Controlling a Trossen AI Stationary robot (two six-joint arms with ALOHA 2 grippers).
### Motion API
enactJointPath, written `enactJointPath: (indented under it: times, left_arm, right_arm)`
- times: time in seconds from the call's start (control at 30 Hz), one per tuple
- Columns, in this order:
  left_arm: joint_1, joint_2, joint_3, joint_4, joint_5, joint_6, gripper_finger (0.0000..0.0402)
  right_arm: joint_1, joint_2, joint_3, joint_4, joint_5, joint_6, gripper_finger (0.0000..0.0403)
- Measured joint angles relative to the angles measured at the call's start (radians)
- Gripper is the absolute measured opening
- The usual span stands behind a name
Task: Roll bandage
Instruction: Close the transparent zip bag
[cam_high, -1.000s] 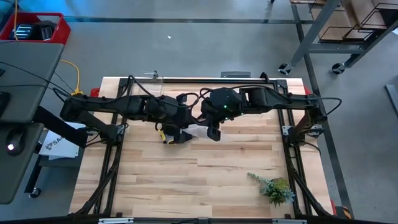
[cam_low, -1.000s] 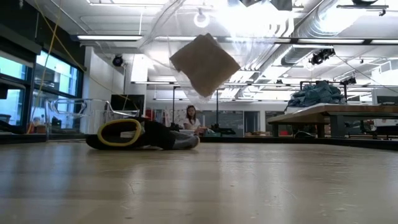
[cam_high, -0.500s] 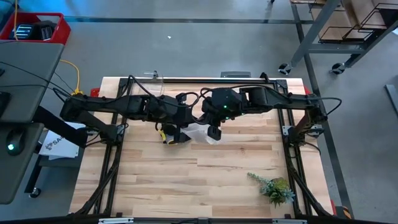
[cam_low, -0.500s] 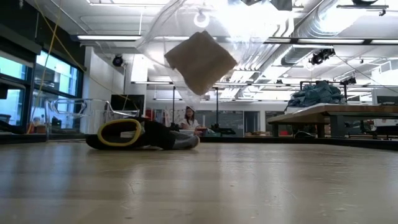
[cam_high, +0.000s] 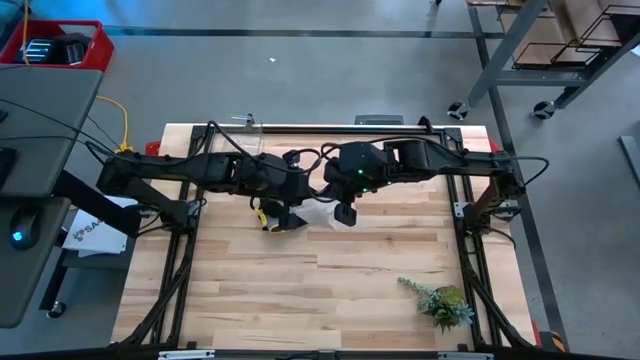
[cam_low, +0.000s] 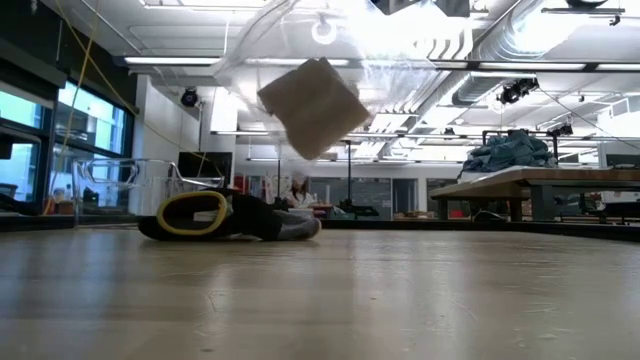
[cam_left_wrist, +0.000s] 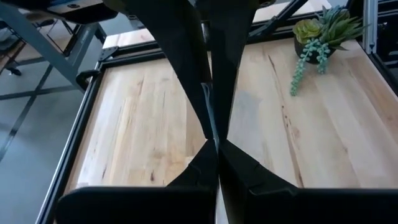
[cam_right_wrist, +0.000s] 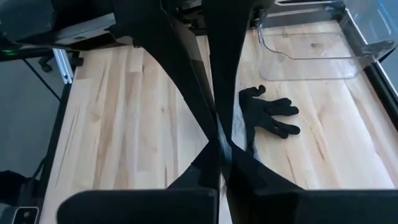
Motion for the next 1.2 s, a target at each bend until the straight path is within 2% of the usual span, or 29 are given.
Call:
enactJointPath:
  times: [0.53, 1.0, 1.2]
  left_arm:
    - [0.006, -0.005, -0.008, -0.059, 0.013, -0.035, 0.0003]
    - [0.008, -0.001, -0.012, -0.066, -0.003, -0.046, 0.0063]
    - [0.008, -0.003, -0.012, -0.067, -0.015, -0.042, 0.007]
  right_arm:
    - [-0.003, 0.001, -0.001, 0.011, 0.007, 0.008, 0.0]
    - [-0.003, -0.004, 0.0, 0.039, 0.006, 0.011, 0.0]
    - [-0.003, -0.004, 0.0, 0.036, -0.004, 0.011, 0.0]
